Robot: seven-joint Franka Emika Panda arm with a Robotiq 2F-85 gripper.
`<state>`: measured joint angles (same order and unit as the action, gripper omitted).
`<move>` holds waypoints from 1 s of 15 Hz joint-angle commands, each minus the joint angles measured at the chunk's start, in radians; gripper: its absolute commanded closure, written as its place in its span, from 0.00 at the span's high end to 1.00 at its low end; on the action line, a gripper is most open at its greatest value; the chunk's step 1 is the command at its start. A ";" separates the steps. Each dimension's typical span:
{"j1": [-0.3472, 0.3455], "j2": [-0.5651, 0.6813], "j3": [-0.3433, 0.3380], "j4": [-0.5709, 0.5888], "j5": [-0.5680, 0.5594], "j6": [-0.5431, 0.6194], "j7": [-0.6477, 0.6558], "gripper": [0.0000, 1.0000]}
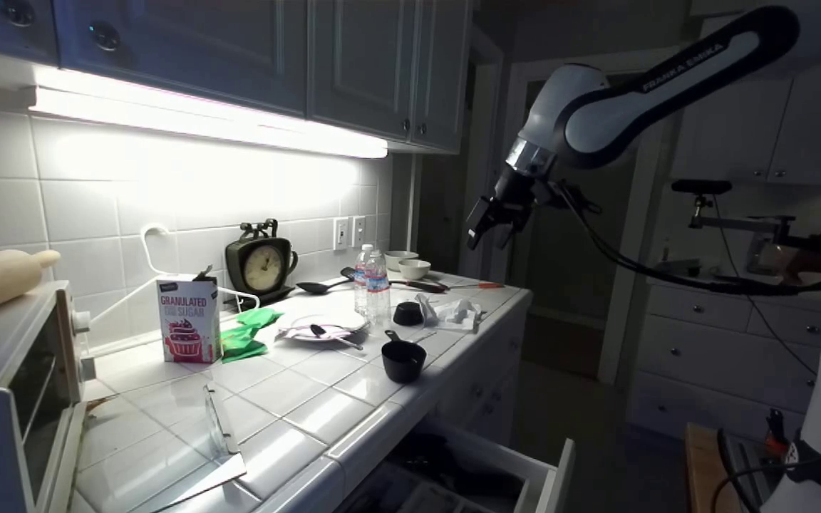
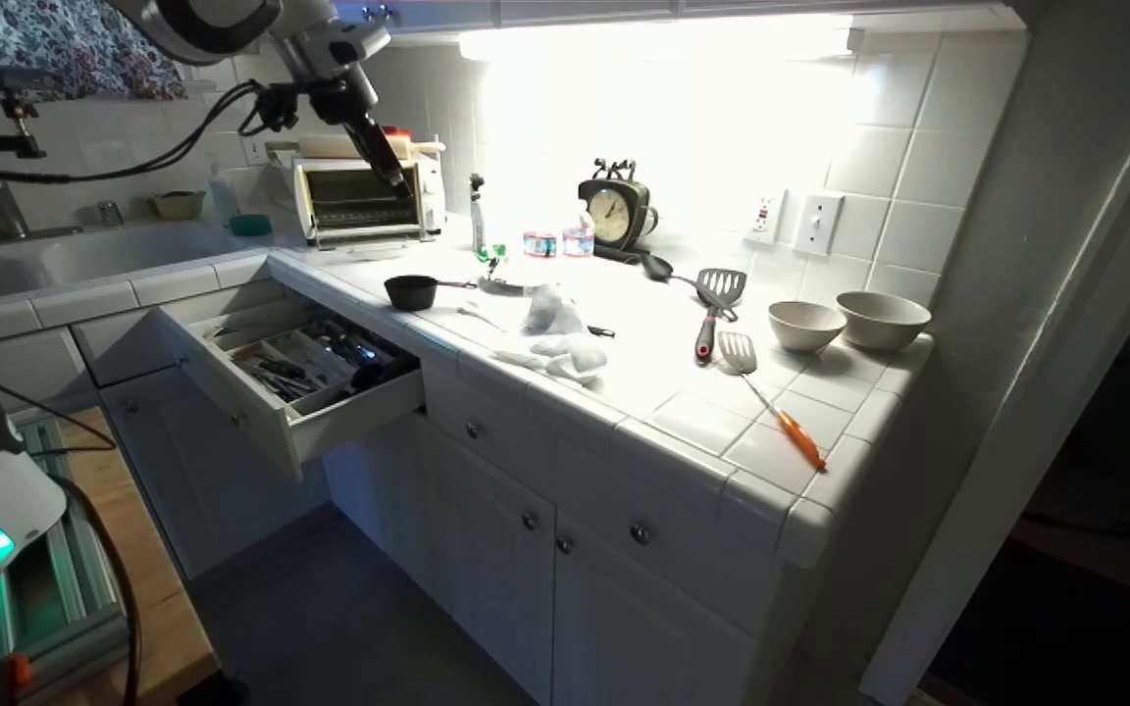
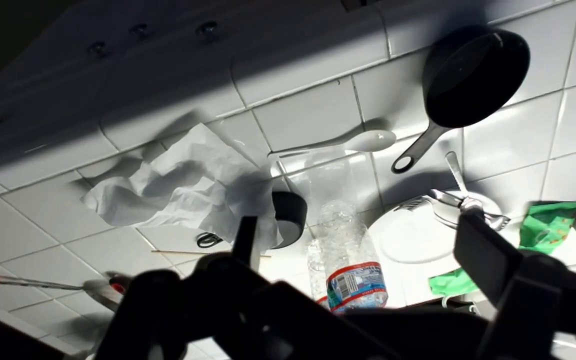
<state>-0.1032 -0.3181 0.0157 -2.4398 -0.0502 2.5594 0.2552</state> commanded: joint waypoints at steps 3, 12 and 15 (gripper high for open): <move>-0.013 0.103 -0.090 0.070 0.029 0.025 -0.131 1.00; -0.073 0.173 -0.054 0.096 -0.088 0.029 0.064 1.00; -0.084 0.249 -0.070 0.133 -0.130 0.061 0.143 1.00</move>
<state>-0.1640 -0.1717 -0.0587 -2.3738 -0.1365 2.5909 0.3228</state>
